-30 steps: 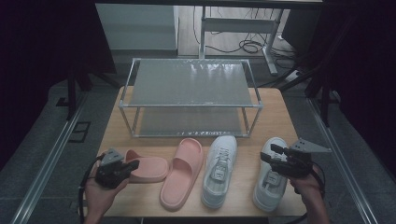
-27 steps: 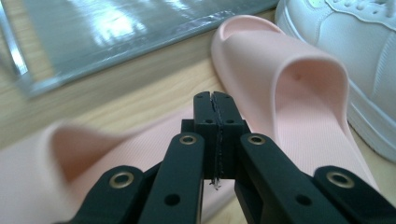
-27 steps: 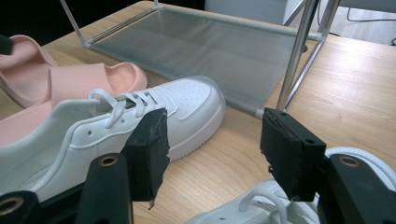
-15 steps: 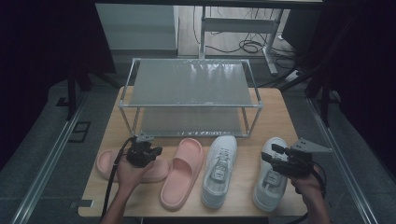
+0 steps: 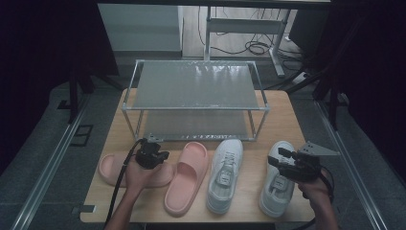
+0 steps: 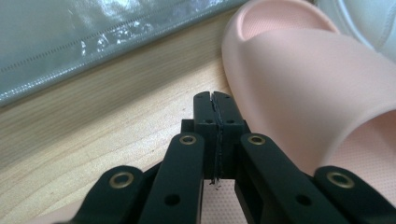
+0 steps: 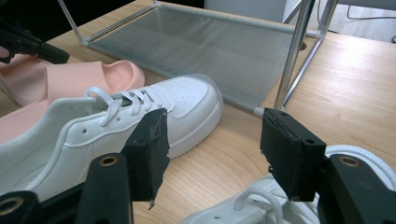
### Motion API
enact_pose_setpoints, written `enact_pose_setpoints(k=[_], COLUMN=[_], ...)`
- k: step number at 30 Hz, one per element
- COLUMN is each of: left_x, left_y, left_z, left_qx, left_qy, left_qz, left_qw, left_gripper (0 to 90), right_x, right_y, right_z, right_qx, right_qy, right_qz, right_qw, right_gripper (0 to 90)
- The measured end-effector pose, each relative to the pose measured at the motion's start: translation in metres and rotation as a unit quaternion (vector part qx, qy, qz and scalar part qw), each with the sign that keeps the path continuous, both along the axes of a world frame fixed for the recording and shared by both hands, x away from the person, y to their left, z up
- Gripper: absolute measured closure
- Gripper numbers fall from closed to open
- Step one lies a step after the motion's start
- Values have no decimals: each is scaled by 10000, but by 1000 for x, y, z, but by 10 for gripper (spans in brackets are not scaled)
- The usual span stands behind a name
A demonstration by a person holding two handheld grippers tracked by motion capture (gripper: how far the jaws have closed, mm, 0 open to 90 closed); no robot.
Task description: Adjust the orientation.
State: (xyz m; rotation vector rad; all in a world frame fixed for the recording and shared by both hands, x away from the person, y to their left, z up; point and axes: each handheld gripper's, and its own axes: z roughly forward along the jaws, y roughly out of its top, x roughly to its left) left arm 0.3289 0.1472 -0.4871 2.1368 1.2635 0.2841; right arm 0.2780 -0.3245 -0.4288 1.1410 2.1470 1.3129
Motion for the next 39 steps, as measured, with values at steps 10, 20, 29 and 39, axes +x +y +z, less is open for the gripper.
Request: enact_pose_setpoints(k=[10,20,29,39], left_x=[6,2,-9,-41], left_y=[5,8,12,20], left_z=[-10,-15,-16,-17], left_qx=[105,5,-59,-152], left_qy=[263,386,449,396], left_qz=[66,63,-45,-204], left_qw=[9996,9992,9990,9989], left_gripper=[900,900,900,900], right_x=[3,3,3,3], right_y=[4,3,2,3], right_z=[-2,-1,-1,-1], right_qx=[-29,-32,-36,-57], right_qy=[29,13,21,22], right_qz=[46,49,46,48], right_qw=[10000,10000,10000,10000], right_gripper=[422,422,422,421])
